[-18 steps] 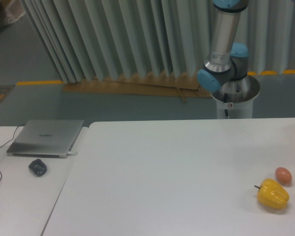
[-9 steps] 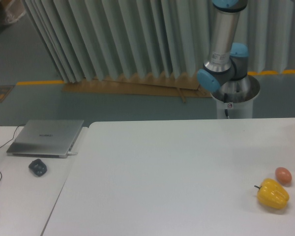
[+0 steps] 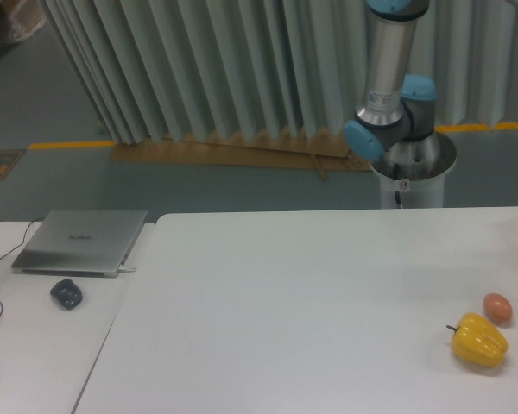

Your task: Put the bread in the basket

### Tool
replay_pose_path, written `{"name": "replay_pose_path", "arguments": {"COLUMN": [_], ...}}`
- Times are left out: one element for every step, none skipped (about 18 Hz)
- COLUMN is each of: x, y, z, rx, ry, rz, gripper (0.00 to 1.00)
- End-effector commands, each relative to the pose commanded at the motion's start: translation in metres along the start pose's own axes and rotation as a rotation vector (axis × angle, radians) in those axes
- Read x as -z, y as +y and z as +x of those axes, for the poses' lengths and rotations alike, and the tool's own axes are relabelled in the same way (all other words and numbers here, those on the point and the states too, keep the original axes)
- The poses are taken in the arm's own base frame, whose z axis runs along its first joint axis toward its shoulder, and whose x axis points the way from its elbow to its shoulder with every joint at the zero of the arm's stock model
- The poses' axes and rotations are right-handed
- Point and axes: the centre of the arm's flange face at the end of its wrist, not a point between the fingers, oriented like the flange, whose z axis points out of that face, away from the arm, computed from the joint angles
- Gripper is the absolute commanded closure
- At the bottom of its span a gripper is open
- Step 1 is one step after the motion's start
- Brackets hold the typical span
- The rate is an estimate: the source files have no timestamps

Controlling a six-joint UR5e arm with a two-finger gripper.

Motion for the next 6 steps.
{"name": "replay_pose_path", "arguments": {"x": [0.0010,0.0004,0.0012,0.0027,0.0044,0.0060], "y": [-0.0009,-0.0005,-0.0006,-0.0005,-0.0008,-0.0014], "z": [0.0004,0.0010,0.0013,0.0015,0.0021,0.0026], "rx": [0.000,0.000,0.000,-0.003,-0.002,-0.002], "ry": [-0.003,-0.003,-0.003,-0.002,-0.002,-0.004], "rz": [0.001,0.003,0.001,-0.002,-0.006,-0.008], "gripper": [0.00,0.00,0.00,0.00,0.00,0.00]}}
